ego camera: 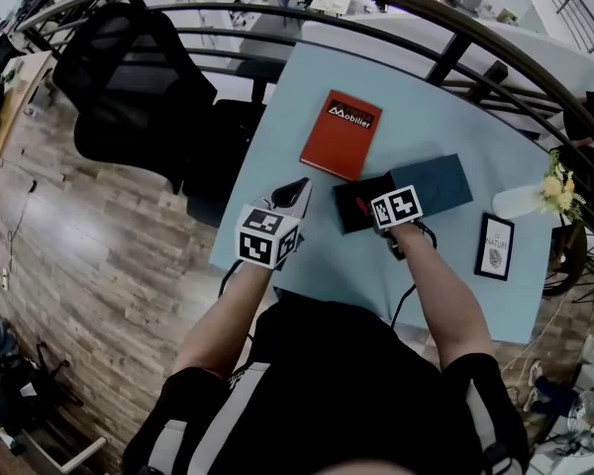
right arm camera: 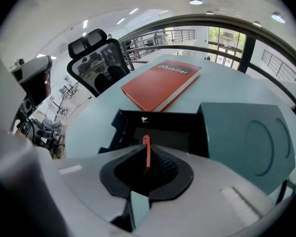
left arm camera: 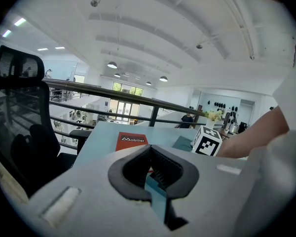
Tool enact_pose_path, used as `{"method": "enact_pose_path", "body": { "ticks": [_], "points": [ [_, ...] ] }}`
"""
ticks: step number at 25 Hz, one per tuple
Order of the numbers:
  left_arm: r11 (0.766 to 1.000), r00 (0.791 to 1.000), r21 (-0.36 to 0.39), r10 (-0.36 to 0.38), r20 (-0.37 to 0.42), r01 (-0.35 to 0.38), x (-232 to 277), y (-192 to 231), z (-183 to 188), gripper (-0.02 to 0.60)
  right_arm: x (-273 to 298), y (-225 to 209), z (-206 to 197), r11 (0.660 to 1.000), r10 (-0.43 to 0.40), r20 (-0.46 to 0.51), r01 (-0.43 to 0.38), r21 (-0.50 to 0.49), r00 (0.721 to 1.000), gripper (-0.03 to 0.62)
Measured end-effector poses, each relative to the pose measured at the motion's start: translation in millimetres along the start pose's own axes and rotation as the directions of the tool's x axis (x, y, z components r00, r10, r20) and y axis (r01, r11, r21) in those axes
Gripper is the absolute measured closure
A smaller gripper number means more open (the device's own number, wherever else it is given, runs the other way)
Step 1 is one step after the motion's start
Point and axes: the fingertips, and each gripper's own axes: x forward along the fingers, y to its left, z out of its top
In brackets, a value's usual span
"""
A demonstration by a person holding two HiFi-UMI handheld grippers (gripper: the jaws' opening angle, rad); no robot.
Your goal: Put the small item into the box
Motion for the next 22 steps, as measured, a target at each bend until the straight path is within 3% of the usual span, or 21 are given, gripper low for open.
{"method": "enact_pose_path", "body": {
  "ticks": [11,18,22],
  "points": [
    [0.997,0.999,0.079,-0.021,0.029,0.019,0.8,-12.9,43.0,0.578,-57.0,-1.7,27.4,0.999,0.026,0.185,-0.03,0.016,0.982,0.588],
    [0.993,0.998,0.109,-0.058,0.038,0.053,4.4,-29.6,63.9,0.577,-102.7,17.9,49.0,0.996,0.078,0.317,-0.061,-0.062,0.945,0.592],
    [0.989,0.995,0.124,-0.09,0.047,0.083,3.5,-39.2,76.9,0.578,-132.3,16.0,55.7,0.997,0.074,0.4,-0.056,-0.058,0.914,0.594]
  ]
}}
